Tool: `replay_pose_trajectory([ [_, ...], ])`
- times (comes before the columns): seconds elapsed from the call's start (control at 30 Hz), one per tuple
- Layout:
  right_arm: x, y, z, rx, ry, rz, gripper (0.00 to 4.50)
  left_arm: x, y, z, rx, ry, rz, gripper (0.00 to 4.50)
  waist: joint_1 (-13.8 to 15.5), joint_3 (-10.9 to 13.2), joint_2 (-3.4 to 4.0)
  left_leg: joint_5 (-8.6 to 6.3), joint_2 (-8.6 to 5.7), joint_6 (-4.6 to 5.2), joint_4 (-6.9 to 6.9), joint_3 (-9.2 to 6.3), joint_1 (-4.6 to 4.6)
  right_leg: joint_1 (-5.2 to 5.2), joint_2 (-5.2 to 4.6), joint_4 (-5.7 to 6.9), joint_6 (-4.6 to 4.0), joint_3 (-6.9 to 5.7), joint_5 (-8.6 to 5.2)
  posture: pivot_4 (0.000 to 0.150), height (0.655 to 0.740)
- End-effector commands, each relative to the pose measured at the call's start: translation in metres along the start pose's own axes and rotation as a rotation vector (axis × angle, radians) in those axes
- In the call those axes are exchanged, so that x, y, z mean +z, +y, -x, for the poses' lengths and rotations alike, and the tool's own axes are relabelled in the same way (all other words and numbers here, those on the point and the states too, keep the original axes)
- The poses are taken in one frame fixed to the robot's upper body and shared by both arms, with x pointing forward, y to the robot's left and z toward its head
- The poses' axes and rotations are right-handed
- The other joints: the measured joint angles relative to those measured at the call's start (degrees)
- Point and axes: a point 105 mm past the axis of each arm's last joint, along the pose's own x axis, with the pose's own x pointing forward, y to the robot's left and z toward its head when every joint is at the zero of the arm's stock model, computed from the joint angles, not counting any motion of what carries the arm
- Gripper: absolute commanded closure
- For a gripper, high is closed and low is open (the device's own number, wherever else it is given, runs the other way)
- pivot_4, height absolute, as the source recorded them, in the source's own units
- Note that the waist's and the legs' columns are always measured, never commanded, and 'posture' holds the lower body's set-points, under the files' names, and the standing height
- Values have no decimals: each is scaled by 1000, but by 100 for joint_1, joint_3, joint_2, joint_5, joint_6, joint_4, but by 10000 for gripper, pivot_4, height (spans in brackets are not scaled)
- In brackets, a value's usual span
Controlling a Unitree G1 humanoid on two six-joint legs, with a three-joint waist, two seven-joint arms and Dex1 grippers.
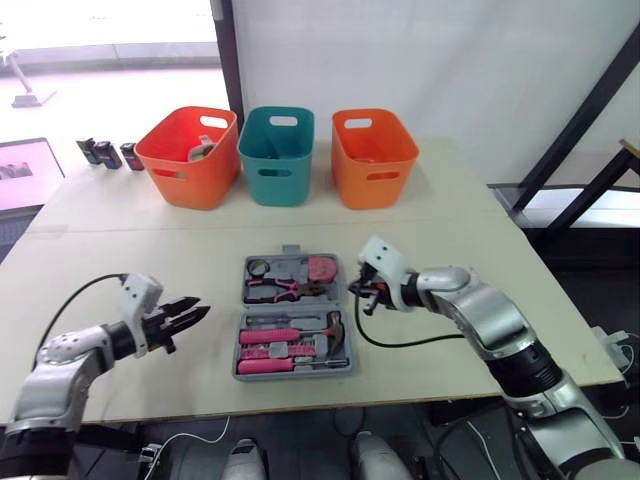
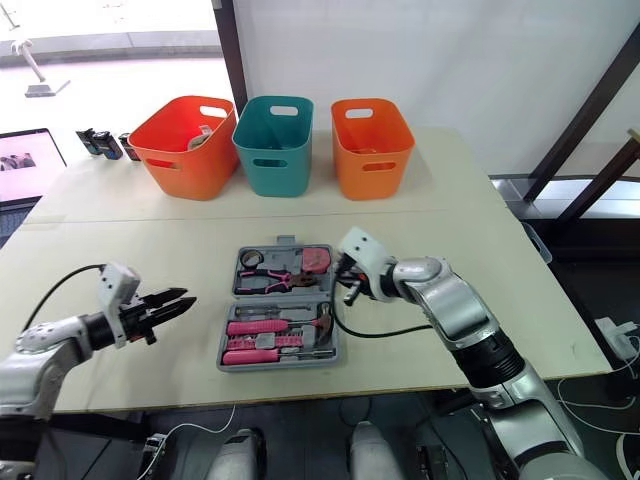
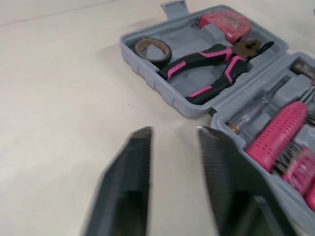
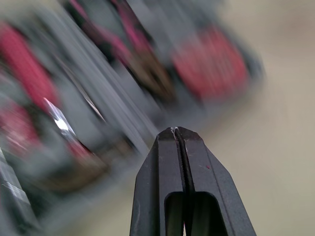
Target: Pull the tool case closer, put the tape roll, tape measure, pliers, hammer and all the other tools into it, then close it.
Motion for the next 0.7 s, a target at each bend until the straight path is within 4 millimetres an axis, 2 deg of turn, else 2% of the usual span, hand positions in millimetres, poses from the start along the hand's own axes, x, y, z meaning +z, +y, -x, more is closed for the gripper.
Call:
replay_pose_trajectory([
  [0.03,-2,-1,-9,-17,24,59,45000,-6,1,-15,-7,34,-51,44702,-21,0,1,0,0,1,-1,0,1,0,1,1,2,0,1,1500,7400],
  [0.17,-10,8,-25,5,72,98,45000,-16,-6,-36,-56,84,-103,44702,-31,0,1,0,0,1,1,-1,1,3,1,3,19,0,9,1500,7400],
  [0.4,10,40,-42,100,29,141,45000,-24,-32,-62,-157,106,-153,44702,-37,-3,2,0,0,1,2,-4,7,13,3,6,22,0,9,1500,7400],
  [0.57,16,64,-46,157,31,177,45000,-29,-45,-64,-200,116,-175,44702,15,-4,2,0,0,0,4,-4,13,24,2,5,24,0,7,1500,7400],
  [0.7,17,80,-44,190,31,195,45000,-39,-55,-52,-232,147,-188,44702,-7,-4,3,-1,1,2,-4,-4,20,25,2,7,30,0,2,1500,7400],
])
